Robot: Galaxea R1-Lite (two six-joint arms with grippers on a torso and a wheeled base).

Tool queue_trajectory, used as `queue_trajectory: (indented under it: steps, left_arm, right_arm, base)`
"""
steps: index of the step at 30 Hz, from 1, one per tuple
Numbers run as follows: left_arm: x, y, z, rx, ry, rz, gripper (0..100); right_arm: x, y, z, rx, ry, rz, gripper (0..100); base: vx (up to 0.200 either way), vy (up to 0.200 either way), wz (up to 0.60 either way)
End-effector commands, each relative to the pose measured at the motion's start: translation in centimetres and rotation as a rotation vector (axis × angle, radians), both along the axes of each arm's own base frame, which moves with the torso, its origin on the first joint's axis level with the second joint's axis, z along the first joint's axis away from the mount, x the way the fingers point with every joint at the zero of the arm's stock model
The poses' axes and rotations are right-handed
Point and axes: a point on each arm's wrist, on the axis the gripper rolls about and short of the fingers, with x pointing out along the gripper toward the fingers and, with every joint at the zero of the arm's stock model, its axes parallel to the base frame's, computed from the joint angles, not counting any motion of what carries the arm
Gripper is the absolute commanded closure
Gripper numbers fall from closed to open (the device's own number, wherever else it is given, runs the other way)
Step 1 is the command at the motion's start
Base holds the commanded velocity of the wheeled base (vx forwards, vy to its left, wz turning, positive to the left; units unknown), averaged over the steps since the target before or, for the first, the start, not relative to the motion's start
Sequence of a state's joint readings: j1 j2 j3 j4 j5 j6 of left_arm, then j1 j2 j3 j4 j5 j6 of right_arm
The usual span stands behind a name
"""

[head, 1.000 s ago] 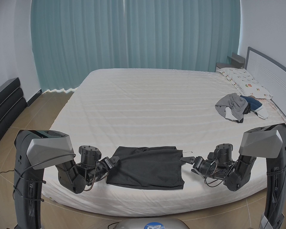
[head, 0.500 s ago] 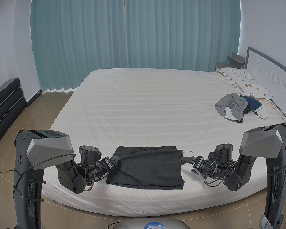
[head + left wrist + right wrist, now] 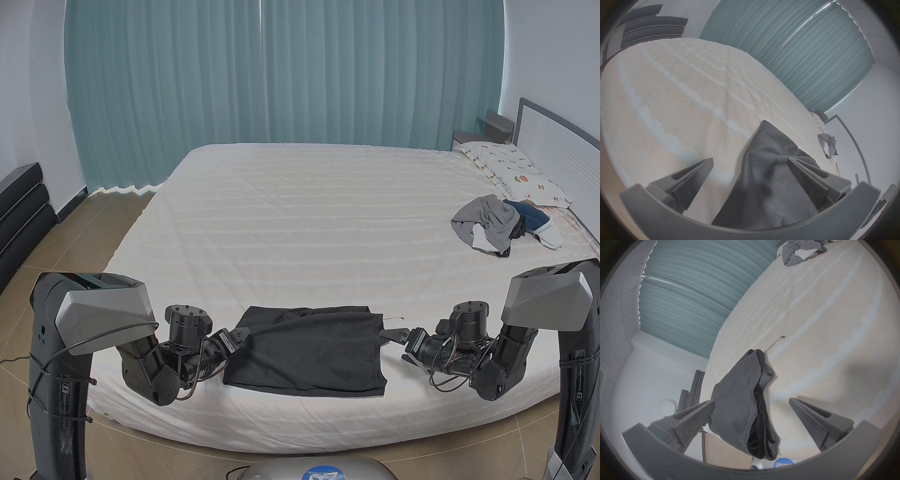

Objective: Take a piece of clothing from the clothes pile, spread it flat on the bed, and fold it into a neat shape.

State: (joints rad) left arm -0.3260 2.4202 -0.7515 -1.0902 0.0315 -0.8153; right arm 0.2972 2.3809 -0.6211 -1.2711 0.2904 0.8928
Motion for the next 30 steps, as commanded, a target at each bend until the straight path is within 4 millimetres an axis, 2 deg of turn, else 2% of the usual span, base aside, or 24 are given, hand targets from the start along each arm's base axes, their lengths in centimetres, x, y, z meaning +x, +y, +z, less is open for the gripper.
queue_trajectory:
  steps: [1, 13, 20, 26, 28, 30]
  left_arm:
    - [0.0, 0.0, 0.1, -0.012, 0.000, 0.009, 0]
    - [0.8, 1.0, 1.5, -0.123, -0.061, 0.092, 0]
    - [-0.1, 3.7, 4.6, -0.167, -0.098, 0.173, 0]
    - [-0.3, 4.4, 6.6, -0.169, -0.154, 0.182, 0]
    - [-0.4, 4.5, 7.3, -0.165, -0.173, 0.183, 0]
    - [-0.7, 4.6, 8.5, -0.137, -0.210, 0.195, 0]
  right_arm:
    - [0.0, -0.1, 0.0, 0.000, 0.001, -0.002, 0]
    - [0.2, -0.4, 0.2, 0.002, -0.008, -0.017, 0]
    - [1.1, -1.2, 1.6, -0.024, -0.094, -0.085, 0]
    - [1.4, -0.7, 1.8, -0.076, -0.135, -0.064, 0]
    - [1.3, -0.8, 2.4, -0.120, -0.176, -0.047, 0]
    - [0.5, -0.7, 4.0, -0.194, -0.231, -0.064, 0]
  base:
    - [0.000, 0.000, 0.00]
    - [0.000, 0.000, 0.00]
    - [0.000, 0.000, 0.00]
    - [0.000, 0.000, 0.00]
    - [0.000, 0.000, 0.00]
    - [0.000, 0.000, 0.00]
